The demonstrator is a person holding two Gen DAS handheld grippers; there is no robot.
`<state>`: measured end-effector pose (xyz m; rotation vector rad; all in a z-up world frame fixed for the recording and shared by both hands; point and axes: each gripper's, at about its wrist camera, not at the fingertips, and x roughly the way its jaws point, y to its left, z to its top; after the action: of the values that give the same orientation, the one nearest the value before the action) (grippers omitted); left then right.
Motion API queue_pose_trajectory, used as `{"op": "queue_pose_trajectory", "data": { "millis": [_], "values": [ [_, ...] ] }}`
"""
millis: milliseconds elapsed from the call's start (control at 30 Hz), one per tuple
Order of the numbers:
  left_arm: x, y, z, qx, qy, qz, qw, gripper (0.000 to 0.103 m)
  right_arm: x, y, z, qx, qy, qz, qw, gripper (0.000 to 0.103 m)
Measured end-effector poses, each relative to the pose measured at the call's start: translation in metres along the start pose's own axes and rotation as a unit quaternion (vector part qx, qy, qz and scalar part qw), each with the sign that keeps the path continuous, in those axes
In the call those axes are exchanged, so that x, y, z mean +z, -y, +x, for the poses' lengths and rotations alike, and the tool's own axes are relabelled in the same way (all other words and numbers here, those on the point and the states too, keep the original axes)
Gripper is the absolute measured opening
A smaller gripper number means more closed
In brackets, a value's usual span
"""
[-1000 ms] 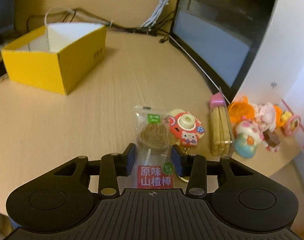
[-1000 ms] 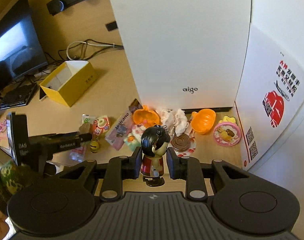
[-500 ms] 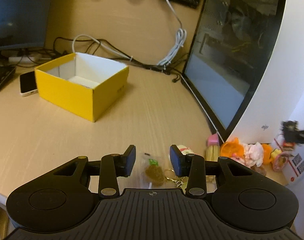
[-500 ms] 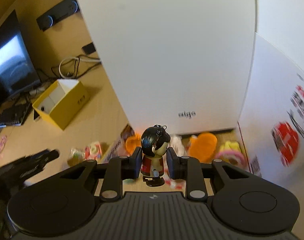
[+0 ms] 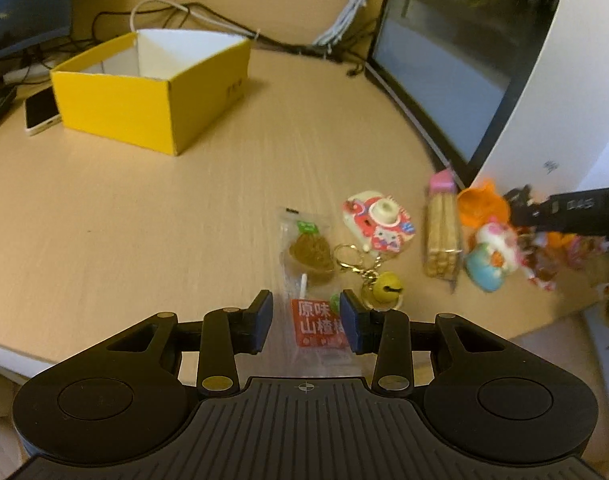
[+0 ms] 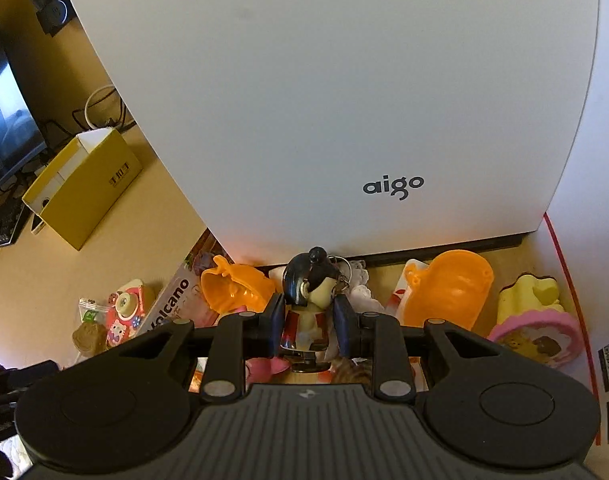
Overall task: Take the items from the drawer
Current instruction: 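Pull both grippers back from the desk top to face the empty drawer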
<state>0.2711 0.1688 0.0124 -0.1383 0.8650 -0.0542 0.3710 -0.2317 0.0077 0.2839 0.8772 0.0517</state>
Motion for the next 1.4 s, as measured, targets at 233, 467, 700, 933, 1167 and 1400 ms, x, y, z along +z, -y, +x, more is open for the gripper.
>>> {"op": "queue_pose_trajectory", "data": {
  "millis": [233,467,700,933,1167,1400],
  "values": [
    [0.019,0.007,0.026,0.022,0.013,0.039,0.9989,0.041,-0.011,-0.006,-0.017,-0.008,0.05,-0.018,0.999,0.046],
    [0.024,0.001,0.022,0.023,0.033,0.019,0.999,0.04,-0.026,0.004,-0.038,-0.007,0.087,0.0,0.996,0.054],
    [-0.011,-0.008,-0.053,0.035,0.085,-0.008,0.9958,0.04,-0.059,-0.007,-0.09,-0.006,0.105,-0.006,0.994,0.054],
    [-0.082,-0.015,-0.153,0.037,0.125,-0.041,0.9906,0.04,-0.116,-0.036,-0.175,0.001,0.121,-0.037,0.992,0.054],
    [-0.156,-0.005,-0.216,0.032,0.12,-0.073,0.9896,0.04,-0.185,-0.065,-0.234,0.025,0.12,-0.059,0.991,0.054],
    [-0.217,0.042,-0.237,0.007,0.111,-0.061,0.9919,0.04,-0.254,-0.077,-0.253,0.018,0.096,-0.062,0.993,0.055]
  ]
}}
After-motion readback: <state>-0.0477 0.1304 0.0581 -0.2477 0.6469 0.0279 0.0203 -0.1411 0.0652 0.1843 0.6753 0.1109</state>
